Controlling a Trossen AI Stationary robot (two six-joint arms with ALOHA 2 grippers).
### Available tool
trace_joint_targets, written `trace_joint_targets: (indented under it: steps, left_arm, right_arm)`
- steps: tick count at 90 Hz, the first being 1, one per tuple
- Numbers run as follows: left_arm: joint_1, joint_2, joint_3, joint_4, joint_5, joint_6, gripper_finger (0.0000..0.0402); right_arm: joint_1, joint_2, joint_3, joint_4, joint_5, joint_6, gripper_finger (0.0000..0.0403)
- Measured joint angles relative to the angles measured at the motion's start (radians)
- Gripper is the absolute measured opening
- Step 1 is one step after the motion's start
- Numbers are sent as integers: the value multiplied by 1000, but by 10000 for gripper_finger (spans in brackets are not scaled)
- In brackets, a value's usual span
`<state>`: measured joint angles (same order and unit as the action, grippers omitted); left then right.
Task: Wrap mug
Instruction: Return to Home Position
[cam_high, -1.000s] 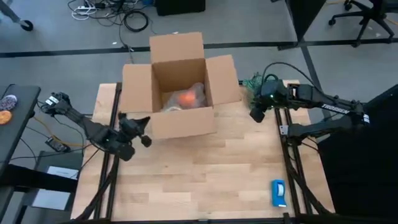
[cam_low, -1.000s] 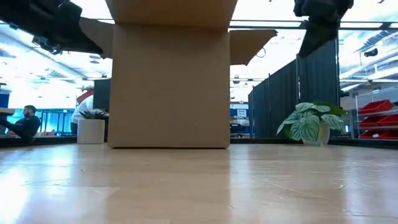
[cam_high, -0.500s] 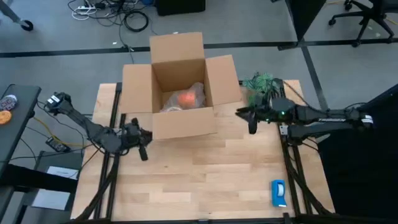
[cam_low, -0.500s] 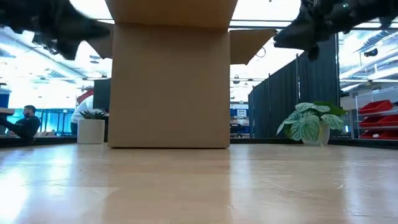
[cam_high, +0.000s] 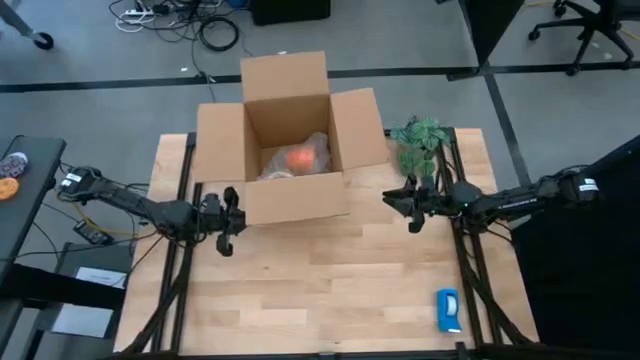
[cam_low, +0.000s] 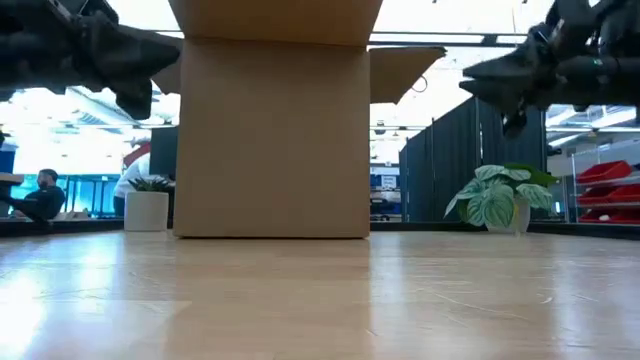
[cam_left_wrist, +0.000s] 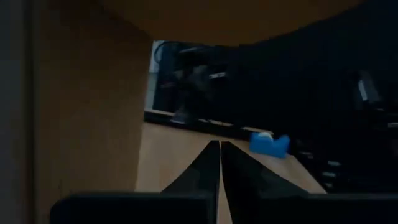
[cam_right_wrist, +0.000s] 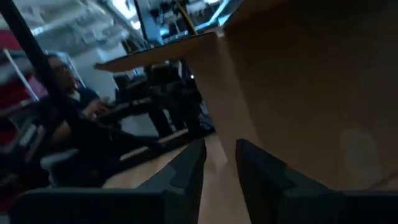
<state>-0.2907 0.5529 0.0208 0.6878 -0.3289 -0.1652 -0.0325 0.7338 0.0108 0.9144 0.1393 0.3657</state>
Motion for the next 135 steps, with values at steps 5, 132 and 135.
trace_joint_targets:
  steps: [5,132,135]
  left_arm:
    - [13,0,0,0,3,1,0]
    - [249,-4,0,-38,237,35,0]
    - [271,-4,0,-38,255,35,0]
  right_arm:
    - [-8,-3,2,-4,-15,1,72]
    - [-56,-33,-3,-81,23,-279,2]
    - [-56,-36,-3,-79,23,-279,2]
